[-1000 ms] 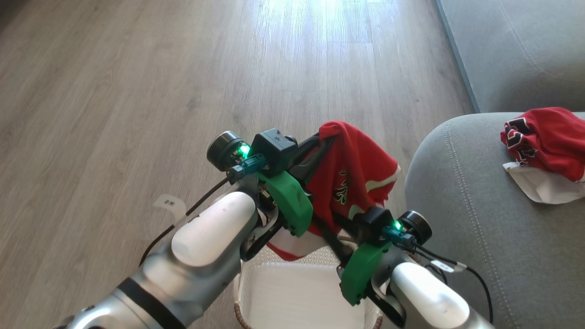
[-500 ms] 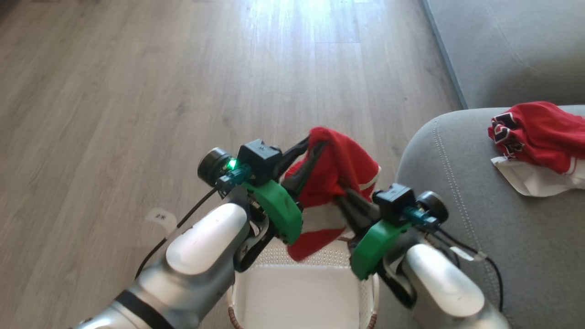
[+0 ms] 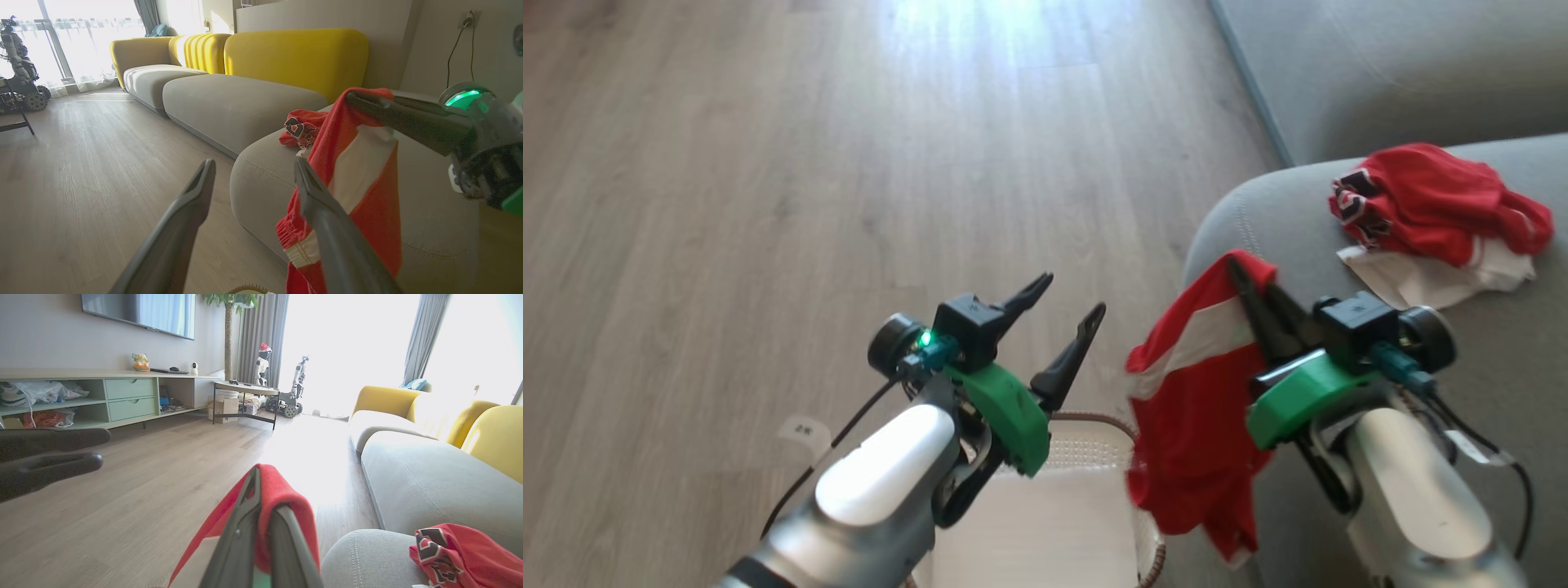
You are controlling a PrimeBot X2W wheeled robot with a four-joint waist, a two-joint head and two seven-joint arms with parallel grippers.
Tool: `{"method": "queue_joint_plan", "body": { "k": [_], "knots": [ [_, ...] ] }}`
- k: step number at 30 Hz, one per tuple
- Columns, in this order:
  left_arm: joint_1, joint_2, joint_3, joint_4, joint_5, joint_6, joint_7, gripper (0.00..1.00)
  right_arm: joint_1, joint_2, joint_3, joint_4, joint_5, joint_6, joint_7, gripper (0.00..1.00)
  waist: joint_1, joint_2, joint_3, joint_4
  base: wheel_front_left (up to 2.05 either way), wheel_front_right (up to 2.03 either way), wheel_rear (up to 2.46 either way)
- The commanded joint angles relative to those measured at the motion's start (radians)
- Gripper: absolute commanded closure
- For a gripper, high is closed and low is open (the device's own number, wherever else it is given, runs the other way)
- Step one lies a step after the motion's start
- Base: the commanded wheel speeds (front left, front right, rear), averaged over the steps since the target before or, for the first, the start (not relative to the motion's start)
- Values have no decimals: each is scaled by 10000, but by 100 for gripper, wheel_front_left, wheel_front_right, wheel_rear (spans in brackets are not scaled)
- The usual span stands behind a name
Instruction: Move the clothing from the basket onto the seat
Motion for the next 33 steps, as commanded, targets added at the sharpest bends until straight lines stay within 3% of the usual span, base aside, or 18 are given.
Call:
{"method": "queue_joint_plan", "body": {
  "k": [1, 9, 19, 25, 33],
  "knots": [
    [-309, 163, 326, -201, -68, -31, -100, 0, -193, -66, -1, -458, -84, -4, -95, 100, 0, 0, 42, -284, 0, 0, 0],
    [139, 61, 121, -213, -199, -36, -132, 0, 71, -661, -772, -1769, -366, -4, 378, 100, 0, 0, 247, -1574, 0, 0, 0],
    [227, -211, -8, -254, -270, 59, -317, 0, -295, -1165, -859, -2940, -196, -4, 1107, 100, 0, 0, 839, -3006, 0, 0, 0],
    [96, -295, -80, -245, -215, 127, -398, 0, -1193, -1374, -578, -2954, -10, -4, 1263, 100, 0, 0, 1244, -3260, 0, 0, 0],
    [-239, -268, -116, -520, -74, 226, -401, 0, -3359, -1887, -697, -2286, 135, -4, 1281, 100, 0, 0, 2012, -2977, 0, 0, 0]
  ]
}}
